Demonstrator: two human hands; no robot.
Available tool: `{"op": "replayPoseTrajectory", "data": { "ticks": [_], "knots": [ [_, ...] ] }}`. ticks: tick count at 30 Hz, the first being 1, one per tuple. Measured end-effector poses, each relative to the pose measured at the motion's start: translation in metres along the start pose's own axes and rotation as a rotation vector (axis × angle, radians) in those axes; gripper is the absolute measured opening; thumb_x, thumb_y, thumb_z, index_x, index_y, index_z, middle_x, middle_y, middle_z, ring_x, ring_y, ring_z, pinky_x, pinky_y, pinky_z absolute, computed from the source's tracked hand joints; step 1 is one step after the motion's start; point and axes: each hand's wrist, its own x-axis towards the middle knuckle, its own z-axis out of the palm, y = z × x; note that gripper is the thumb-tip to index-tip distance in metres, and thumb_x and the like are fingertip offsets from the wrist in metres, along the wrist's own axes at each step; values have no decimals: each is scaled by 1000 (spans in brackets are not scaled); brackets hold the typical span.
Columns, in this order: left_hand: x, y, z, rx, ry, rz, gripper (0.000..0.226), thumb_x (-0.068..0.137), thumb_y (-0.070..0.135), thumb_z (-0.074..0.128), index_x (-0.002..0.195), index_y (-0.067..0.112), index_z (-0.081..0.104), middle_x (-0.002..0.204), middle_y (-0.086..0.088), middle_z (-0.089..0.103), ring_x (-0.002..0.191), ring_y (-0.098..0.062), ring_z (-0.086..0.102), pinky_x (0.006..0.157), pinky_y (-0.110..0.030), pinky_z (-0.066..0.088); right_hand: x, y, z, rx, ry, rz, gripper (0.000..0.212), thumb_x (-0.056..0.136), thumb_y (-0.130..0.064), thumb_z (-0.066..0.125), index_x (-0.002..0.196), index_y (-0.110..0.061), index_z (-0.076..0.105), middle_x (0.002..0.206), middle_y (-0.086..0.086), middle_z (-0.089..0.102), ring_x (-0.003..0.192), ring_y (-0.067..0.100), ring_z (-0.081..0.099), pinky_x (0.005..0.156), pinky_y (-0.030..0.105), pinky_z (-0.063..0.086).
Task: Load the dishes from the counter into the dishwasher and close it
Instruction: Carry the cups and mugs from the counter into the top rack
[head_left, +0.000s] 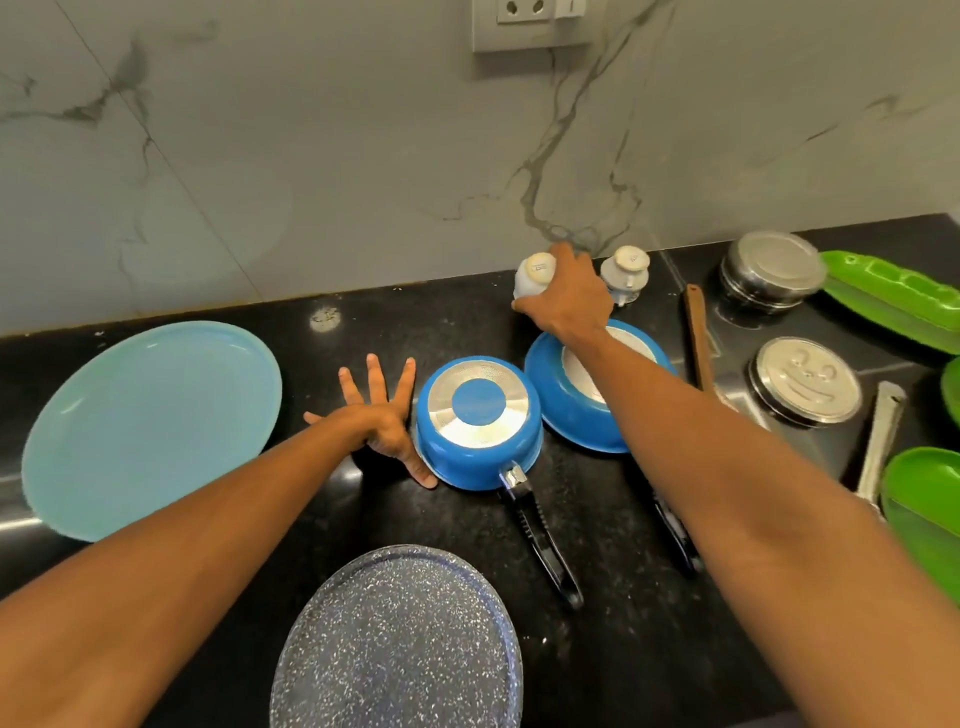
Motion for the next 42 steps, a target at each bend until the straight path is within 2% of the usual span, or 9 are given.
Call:
{"op": "replayPoseTrajectory", "data": {
  "ticks": [5, 8, 12, 14, 17, 20, 24, 30, 42],
  "knots": [
    [3, -5, 0, 54, 32, 39, 179, 5, 86, 74, 129, 46, -48, 120, -6, -64, 123, -45, -52, 109, -75, -3, -62, 3, -31, -83, 58, -48, 73, 66, -50, 81, 126, -25, 49, 123, 3, 54, 108, 30, 59, 75, 37, 39],
    [-11, -8, 8, -10, 86, 80, 175, 11, 81, 79, 138, 48, -37, 139, -3, -57, 131, -43, -45, 106, -79, -2, -107, 5, -50, -134, 61, -27, 70, 71, -49, 78, 130, -26, 47, 127, 5, 53, 110, 34, 59, 80, 40, 43],
    [-25, -26, 30, -59, 280, 193, 140, 47, 77, 79, 153, 44, -6, 162, 1, -25, 148, -34, -22, 103, -79, -2, -175, 12, -66, -175, 47, 81, 74, 74, -52, 74, 136, -25, 44, 131, 6, 52, 115, 32, 57, 84, 40, 44],
    [-30, -35, 46, -61, 481, 273, 119, 56, 79, 74, 153, 36, 20, 164, -5, 11, 150, -34, 9, 107, -75, 13, -211, 16, -70, -193, 73, 150, 73, 76, -56, 69, 136, -24, 44, 128, 6, 54, 114, 31, 58, 82, 39, 44],
    [-48, -49, 72, -186, 719, 456, 69, 74, 51, 73, 134, 25, 50, 132, -11, 54, 120, -33, 53, 98, -54, 46, -274, 23, -68, -201, 106, 253, 73, 71, -57, 72, 131, -25, 45, 122, 6, 56, 107, 32, 60, 76, 38, 42],
    [-72, -49, 92, -293, 852, 675, 28, 81, 31, 66, 108, 22, 64, 106, -5, 65, 98, -28, 61, 80, -41, 52, -331, 31, -64, -149, 136, 334, 73, 68, -57, 75, 127, -26, 47, 122, 5, 57, 108, 33, 60, 82, 41, 47],
    [-112, -26, 127, -302, 819, 938, 7, 84, 24, 67, 91, 23, 67, 85, 6, 67, 76, -16, 63, 66, -32, 49, -409, 50, -60, -148, 129, 468, 78, 64, -60, 77, 129, -29, 46, 123, 2, 56, 107, 32, 61, 84, 42, 48],
    [-169, 28, 199, -241, 685, 1168, 4, 85, 27, 68, 88, 24, 68, 76, 10, 69, 63, -10, 64, 61, -29, 52, -519, 87, -62, -156, 167, 630, 71, 67, -58, 77, 126, -30, 48, 118, 1, 56, 102, 33, 62, 77, 38, 44],
    [-292, 69, 463, 64, 261, 1265, 1, 83, 25, 68, 83, 25, 67, 69, 7, 63, 73, -24, 64, 66, -33, 51, -844, 187, -50, 11, 283, 1075, 69, 68, -55, 78, 126, -30, 50, 123, 2, 57, 107, 33, 60, 84, 40, 49]
  ]
}}
